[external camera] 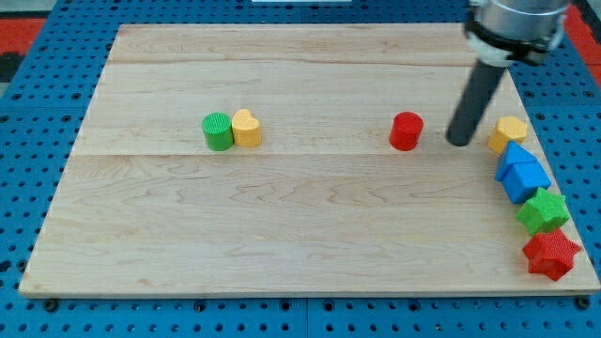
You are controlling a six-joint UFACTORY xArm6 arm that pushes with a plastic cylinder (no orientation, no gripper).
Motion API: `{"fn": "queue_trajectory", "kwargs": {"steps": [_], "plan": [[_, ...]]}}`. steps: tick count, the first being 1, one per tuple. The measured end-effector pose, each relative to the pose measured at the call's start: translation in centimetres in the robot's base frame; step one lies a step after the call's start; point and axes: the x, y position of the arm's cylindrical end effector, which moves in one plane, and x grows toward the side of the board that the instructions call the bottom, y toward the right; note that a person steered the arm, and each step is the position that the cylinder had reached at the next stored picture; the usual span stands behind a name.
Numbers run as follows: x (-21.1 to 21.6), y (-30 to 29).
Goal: Push the red circle towards the top of the hexagon
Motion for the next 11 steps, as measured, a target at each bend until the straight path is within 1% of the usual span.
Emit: {"fn": "queue_trajectory", "kwargs": {"steps": [1,2,3,4,5,6,7,8,9,11], "plan": [[0.0,-2.9],[0.7,-7.2],[2.4,-9.4],[1.2,-13.1],[-1.2,-13.4],[-1.1,-10.4],[-1.3,-5.7],[-3.1,-1.3],[-6.0,-3.4],[-6.1,-3.8]]}}
